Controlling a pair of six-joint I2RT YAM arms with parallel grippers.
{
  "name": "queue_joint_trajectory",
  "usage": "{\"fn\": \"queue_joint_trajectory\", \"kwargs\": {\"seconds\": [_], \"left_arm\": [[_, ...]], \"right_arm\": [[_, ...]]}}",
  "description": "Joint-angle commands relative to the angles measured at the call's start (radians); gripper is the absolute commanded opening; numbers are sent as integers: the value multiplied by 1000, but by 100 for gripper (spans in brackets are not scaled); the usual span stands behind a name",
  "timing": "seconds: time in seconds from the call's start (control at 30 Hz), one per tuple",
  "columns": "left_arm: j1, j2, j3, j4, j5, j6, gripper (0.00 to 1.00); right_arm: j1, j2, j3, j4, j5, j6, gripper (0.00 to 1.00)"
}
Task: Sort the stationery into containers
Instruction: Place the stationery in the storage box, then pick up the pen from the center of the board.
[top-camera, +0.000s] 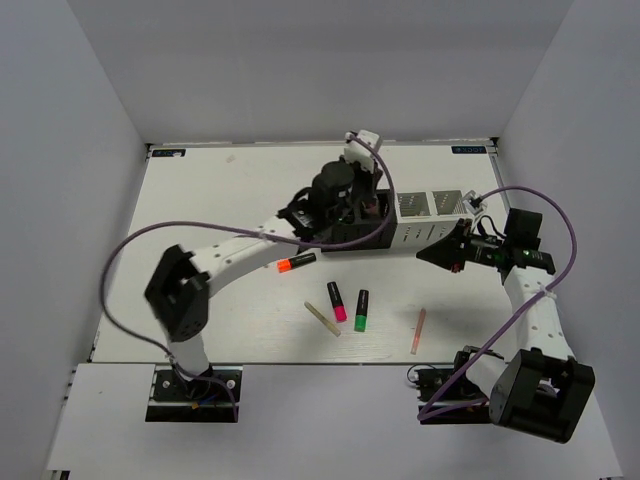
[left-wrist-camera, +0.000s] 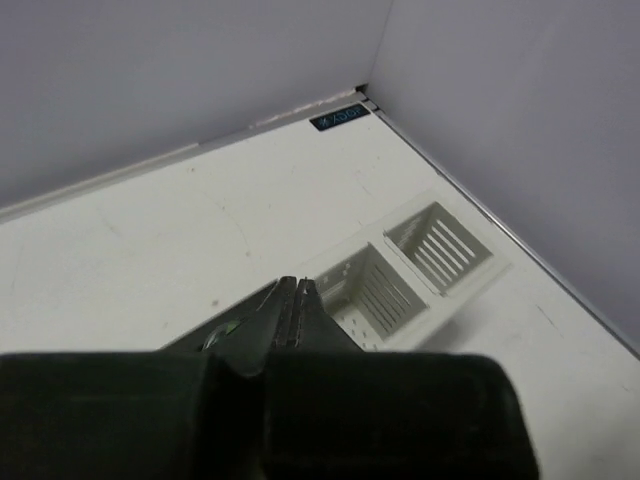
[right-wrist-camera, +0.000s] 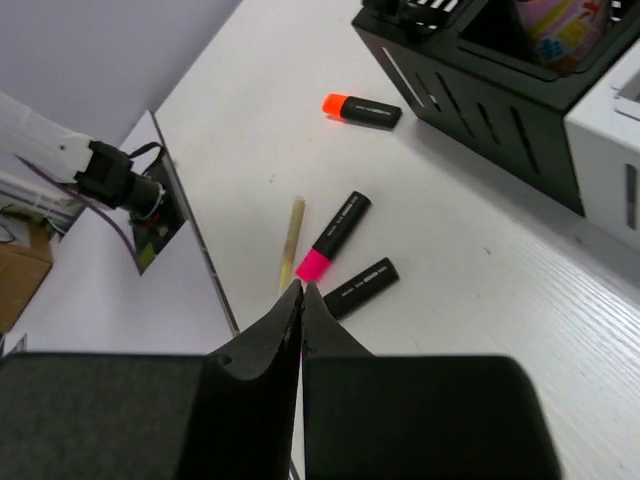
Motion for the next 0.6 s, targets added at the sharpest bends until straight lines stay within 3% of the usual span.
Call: {"fn": "queue_joint_trajectory", "kwargs": {"seconds": [0.0,0.03,0.07,0.1,0.13,0.17,0.2,0.23,0.27,0.3,0.37,0.4,0.43,0.5,0.57], "left_arm": [[5,-219,32,-443,-1,-43,0],[32,-267,30,-525,8,-74,0],[46,-311,17,-746,10,-100,0],[62,-350,-14,-804,17,-108,0],[129,-368,-31,-860,83,-111,15],[154,-384,-68,-988,111,-122,42],[209,-423,-107,-1041,140,-120,64],[236,-431,-123,-1081,246,-119,71],[294,-439,-158,-1190,275,-126,74],[350,-463,-177,-1214,346,-137,79],[436,-517,-223,-1245,393,-157,79],[448,-540,-303,-1242,408,-171,79],[467,-586,-332,-1233,405,-175,79],[519,-658,-416,-1219,419,-174,78],[566,-759,-474,-1204,413,-174,76]], "right_arm": [[6,18,90,-90,99,-34,0],[7,36,108,-116,122,-47,0],[9,47,127,-139,142,-63,0],[13,53,188,-211,205,-68,8],[15,82,202,-231,215,-108,27],[18,93,223,-254,228,-120,64],[28,120,283,-317,263,-132,77],[39,139,308,-349,273,-201,85],[45,156,367,-412,285,-227,85],[62,213,436,-522,282,-355,80],[101,264,564,-698,281,-456,65],[116,334,601,-747,319,-505,37],[180,358,694,-849,346,-517,24],[267,415,727,-882,470,-507,0],[361,421,707,-847,590,-437,0]]}}
